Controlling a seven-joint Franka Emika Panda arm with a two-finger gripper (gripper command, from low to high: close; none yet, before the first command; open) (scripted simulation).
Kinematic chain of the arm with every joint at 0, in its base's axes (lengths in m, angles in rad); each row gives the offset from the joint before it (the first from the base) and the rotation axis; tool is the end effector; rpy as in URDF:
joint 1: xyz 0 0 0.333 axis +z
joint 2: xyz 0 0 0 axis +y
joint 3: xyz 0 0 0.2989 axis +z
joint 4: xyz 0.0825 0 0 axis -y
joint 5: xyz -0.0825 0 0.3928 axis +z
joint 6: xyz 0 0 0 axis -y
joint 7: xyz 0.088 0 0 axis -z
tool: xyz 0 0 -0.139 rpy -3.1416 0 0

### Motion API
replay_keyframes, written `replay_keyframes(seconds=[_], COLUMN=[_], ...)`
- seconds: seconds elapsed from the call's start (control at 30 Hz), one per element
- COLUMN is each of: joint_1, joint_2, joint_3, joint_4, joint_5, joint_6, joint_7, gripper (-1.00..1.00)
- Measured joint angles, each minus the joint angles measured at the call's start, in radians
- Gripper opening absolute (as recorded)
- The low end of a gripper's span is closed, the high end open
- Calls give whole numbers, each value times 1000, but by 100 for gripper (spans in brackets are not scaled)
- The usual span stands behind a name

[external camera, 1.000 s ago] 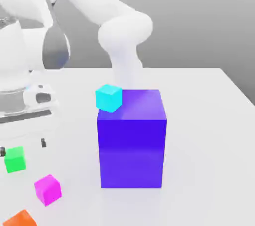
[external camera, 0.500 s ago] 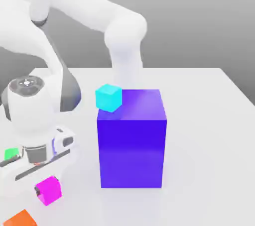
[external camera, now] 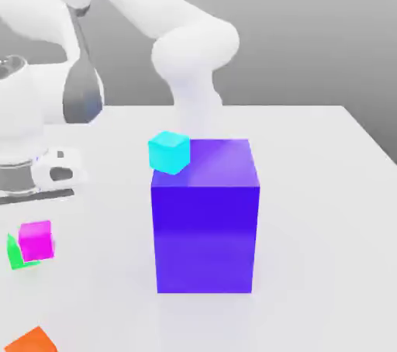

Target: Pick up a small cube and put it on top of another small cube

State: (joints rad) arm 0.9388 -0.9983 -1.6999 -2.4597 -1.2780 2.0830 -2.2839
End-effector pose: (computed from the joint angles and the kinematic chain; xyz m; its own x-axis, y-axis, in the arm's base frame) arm 0.3637 -0.2724 0.1764 -0.7556 0.6551 -0.0054 0.6551 0.7556 -0.0027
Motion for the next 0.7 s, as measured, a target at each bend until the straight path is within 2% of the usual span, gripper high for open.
replay_keyframes(seconds=[0.27,0.4,0.43,0.63,0.7], joint_1=[-195,-138,-115,-104,-129], joint_2=[48,26,13,6,14], joint_3=[62,-69,-109,-129,-88], joint_4=[-23,-8,-3,0,-5], joint_5=[68,-29,-64,-79,-45], joint_6=[4,60,74,81,64], joint_7=[318,405,422,429,414], gripper=[-100,-100,100,100,100])
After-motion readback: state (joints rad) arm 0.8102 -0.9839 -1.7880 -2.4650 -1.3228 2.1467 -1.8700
